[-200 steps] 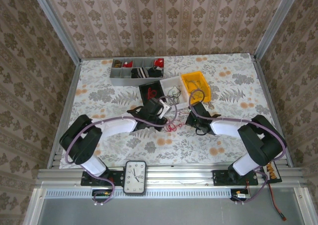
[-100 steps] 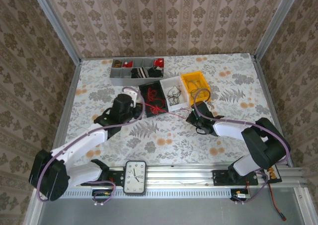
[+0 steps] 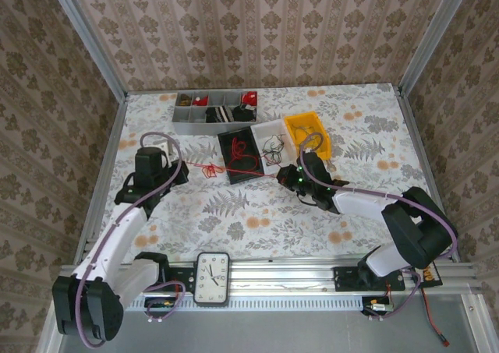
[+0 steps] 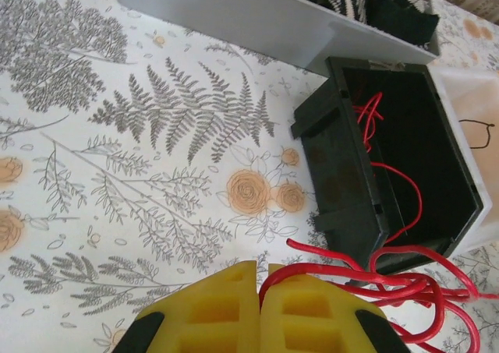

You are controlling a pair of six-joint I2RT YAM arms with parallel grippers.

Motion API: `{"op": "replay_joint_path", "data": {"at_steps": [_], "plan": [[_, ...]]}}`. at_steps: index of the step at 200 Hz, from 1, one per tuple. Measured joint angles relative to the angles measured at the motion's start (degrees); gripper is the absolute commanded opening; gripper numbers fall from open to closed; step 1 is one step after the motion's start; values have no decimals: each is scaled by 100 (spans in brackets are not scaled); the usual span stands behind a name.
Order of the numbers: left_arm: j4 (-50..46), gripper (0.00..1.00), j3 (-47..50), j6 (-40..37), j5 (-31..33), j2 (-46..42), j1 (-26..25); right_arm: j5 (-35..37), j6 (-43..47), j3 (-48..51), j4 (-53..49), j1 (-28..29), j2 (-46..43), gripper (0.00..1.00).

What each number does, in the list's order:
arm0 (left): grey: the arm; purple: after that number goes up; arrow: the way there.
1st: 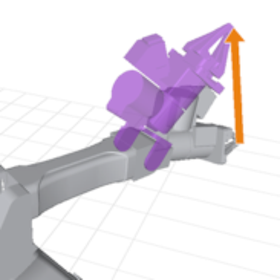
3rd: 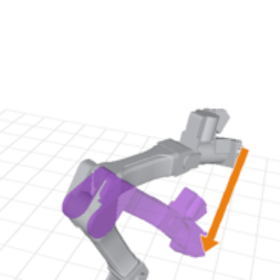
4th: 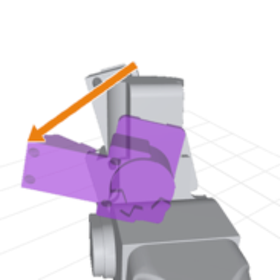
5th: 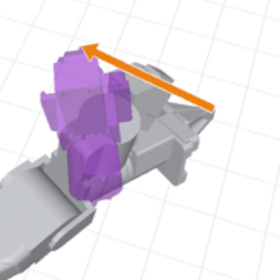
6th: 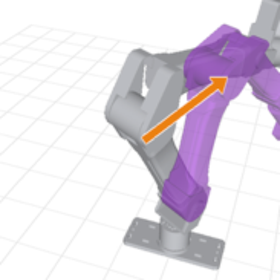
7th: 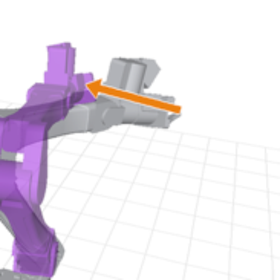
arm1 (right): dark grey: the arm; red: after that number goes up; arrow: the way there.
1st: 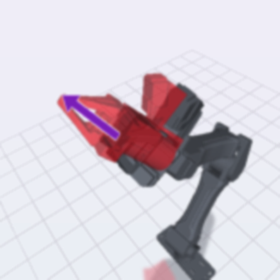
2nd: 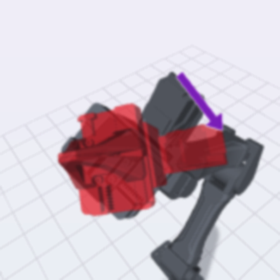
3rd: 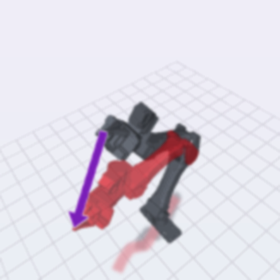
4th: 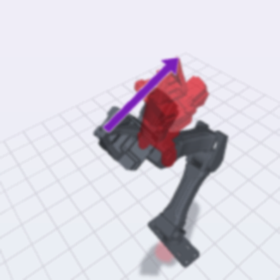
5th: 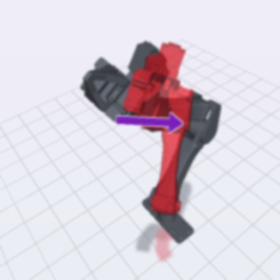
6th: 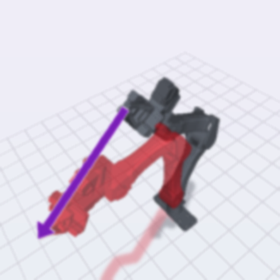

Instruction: Untangle the cables

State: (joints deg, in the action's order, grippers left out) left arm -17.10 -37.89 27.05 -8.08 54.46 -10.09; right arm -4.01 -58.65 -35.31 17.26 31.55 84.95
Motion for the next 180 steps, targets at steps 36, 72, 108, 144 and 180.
{"op": "replay_joint_path", "data": {"at_steps": [36,72,108,144,180], "plan": [[315,0,0,42,85,-20,603,507,68,245,-402,-203,-9,0],[1047,0,-411,-234,-763,363,35,1005,393,584,-811,-376,0,1],[1075,0,-802,-774,-1513,752,-1311,1156,852,503,-894,17,-4,12],[1069,0,-807,-938,-1790,903,-1473,898,1279,592,-398,166,-313,28],[986,0,-804,-1132,-1825,1287,-1687,957,1707,693,-238,367,-1174,34]]}}
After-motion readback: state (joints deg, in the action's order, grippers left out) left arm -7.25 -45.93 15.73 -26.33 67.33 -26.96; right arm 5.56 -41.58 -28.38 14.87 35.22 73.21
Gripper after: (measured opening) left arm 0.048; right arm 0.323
